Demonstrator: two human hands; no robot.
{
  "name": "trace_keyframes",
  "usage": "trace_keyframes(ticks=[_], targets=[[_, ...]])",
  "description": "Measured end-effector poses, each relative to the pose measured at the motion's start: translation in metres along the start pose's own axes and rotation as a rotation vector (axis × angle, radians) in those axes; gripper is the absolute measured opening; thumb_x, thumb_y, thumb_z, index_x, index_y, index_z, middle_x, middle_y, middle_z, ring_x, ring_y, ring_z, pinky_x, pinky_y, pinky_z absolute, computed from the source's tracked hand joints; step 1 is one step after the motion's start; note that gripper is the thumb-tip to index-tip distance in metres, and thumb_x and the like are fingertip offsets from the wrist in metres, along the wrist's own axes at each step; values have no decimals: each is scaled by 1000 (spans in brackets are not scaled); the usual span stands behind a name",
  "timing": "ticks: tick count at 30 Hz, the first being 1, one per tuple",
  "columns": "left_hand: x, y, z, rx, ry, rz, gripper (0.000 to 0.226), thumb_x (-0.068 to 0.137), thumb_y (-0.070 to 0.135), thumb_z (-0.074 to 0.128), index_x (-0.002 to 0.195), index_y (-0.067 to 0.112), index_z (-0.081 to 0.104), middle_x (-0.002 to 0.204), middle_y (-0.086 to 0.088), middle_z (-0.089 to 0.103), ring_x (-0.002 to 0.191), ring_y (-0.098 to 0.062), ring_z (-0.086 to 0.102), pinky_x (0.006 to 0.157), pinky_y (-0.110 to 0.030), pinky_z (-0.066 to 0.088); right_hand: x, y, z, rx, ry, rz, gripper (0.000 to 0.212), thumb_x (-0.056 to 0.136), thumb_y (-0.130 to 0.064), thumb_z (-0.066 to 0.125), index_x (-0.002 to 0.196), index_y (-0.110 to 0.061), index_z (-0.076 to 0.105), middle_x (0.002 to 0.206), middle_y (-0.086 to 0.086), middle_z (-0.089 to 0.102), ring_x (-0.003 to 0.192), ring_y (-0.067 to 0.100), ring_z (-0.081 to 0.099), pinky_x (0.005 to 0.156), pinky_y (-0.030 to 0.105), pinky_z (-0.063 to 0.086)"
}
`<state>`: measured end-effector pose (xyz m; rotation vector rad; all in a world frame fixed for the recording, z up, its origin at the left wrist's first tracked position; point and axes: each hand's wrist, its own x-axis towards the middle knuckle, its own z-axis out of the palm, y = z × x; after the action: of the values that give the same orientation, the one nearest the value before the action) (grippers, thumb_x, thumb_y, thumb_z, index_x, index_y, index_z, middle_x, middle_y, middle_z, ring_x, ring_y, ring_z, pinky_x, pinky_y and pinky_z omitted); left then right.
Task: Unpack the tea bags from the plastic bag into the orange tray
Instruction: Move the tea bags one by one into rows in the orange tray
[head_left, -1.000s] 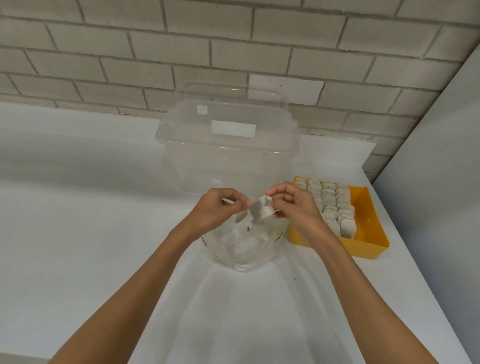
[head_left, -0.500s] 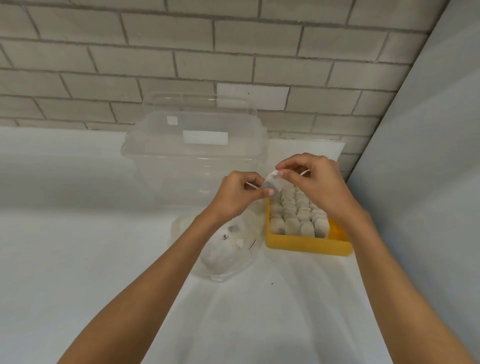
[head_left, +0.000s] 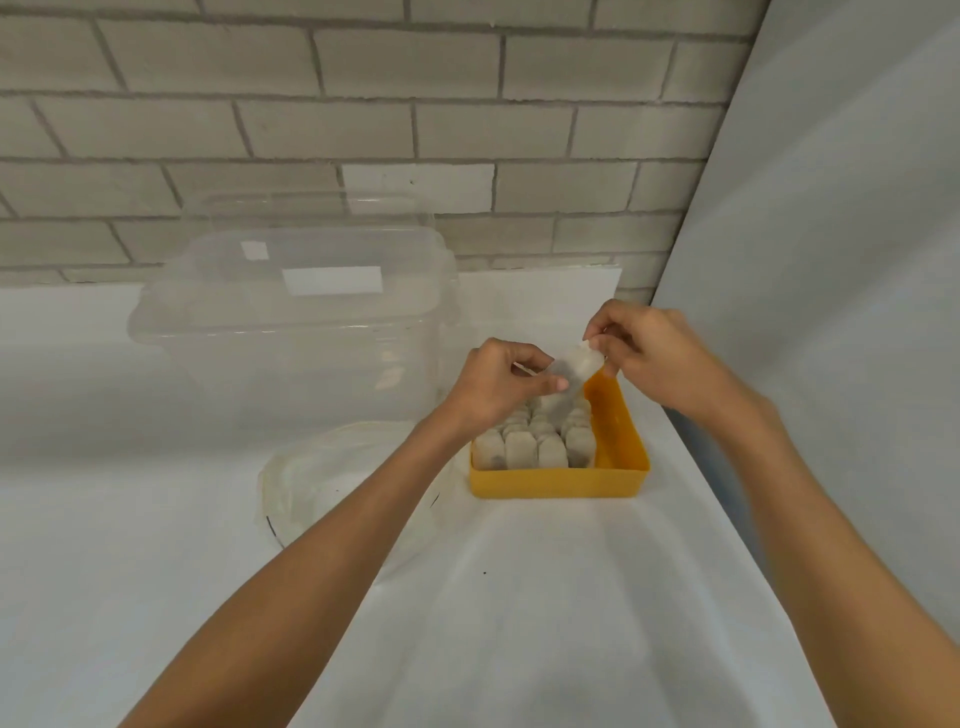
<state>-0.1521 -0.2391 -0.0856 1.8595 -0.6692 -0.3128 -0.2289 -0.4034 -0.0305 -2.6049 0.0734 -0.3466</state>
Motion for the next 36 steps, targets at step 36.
trace_keyframes(ticks=[36], targets=[[11, -24, 15, 164, -169, -21, 12, 83, 0, 70, 91, 7, 75, 86, 2, 70, 70, 6, 60, 70, -11, 48, 8, 78, 84, -96, -419, 146, 23, 91, 2, 48, 90, -18, 58, 80, -7, 49, 78, 14, 52, 60, 17, 38]])
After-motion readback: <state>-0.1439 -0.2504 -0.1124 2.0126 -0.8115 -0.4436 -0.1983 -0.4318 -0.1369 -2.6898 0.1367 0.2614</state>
